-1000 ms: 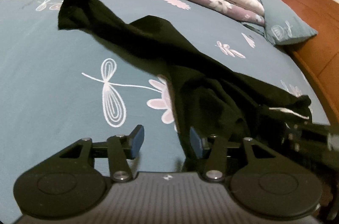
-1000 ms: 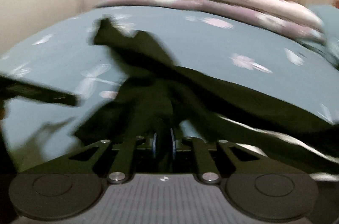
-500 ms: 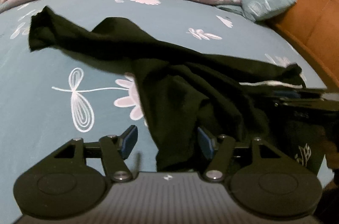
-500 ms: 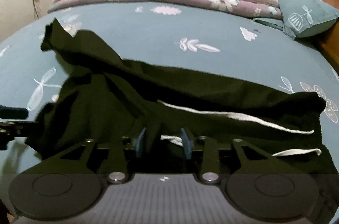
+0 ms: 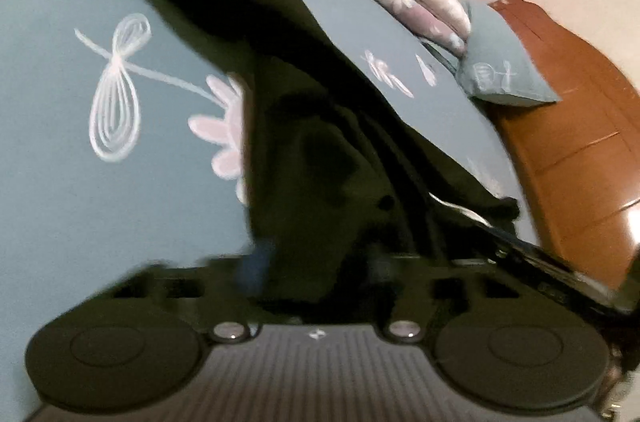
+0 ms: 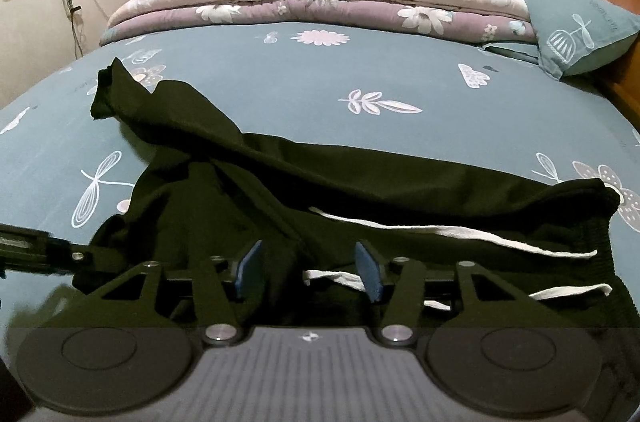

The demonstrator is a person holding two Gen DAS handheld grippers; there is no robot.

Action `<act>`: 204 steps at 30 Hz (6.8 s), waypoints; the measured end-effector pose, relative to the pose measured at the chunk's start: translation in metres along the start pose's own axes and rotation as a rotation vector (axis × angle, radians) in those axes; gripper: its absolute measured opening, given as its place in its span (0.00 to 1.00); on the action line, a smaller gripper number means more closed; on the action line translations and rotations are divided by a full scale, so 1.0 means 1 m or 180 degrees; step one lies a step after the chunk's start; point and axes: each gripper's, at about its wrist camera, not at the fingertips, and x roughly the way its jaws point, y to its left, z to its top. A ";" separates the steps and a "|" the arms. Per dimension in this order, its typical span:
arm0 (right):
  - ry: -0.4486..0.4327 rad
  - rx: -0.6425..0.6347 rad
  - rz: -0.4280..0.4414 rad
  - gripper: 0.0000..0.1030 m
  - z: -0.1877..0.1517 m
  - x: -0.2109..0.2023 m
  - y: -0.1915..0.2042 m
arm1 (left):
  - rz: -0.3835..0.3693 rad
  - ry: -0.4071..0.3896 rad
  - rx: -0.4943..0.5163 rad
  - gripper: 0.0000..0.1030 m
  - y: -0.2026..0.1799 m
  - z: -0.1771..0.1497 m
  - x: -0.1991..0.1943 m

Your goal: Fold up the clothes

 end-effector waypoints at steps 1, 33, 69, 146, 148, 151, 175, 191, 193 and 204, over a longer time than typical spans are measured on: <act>-0.0014 0.0014 0.0011 0.55 0.001 -0.002 -0.001 | 0.0085 -0.0061 0.0049 0.12 -0.004 0.000 0.000; 0.0103 0.0233 0.0004 0.68 0.001 0.004 -0.019 | -0.0387 -0.0062 0.1041 0.52 -0.075 -0.018 -0.032; 0.0642 0.0307 -0.0264 0.79 -0.020 0.055 -0.032 | -0.1407 -0.0216 -0.0935 0.60 -0.010 -0.017 0.063; 0.0413 0.0439 -0.0281 0.83 -0.007 0.023 -0.040 | 0.1092 -0.0907 -0.0250 0.07 0.058 0.023 -0.057; 0.0426 0.0435 -0.0308 0.83 -0.008 0.024 -0.040 | 0.1218 -0.0902 -0.0277 0.07 0.068 0.028 -0.062; 0.0450 0.0440 -0.0335 0.83 -0.008 0.026 -0.040 | 0.1416 -0.0956 -0.0376 0.07 0.084 0.031 -0.073; 0.0346 0.0608 -0.0514 0.87 -0.005 0.010 -0.065 | 0.2308 -0.1173 -0.0756 0.07 0.150 0.032 -0.128; 0.0290 0.0761 -0.0722 0.87 -0.008 0.000 -0.088 | 0.2563 -0.1149 -0.0922 0.10 0.173 0.027 -0.144; 0.0284 0.0782 -0.0761 0.87 -0.008 -0.001 -0.091 | 0.2544 -0.1134 -0.0948 0.13 0.175 0.026 -0.144; 0.0268 0.0803 -0.0766 0.87 -0.008 -0.002 -0.095 | 0.2384 -0.0947 -0.1044 0.39 0.182 0.034 -0.153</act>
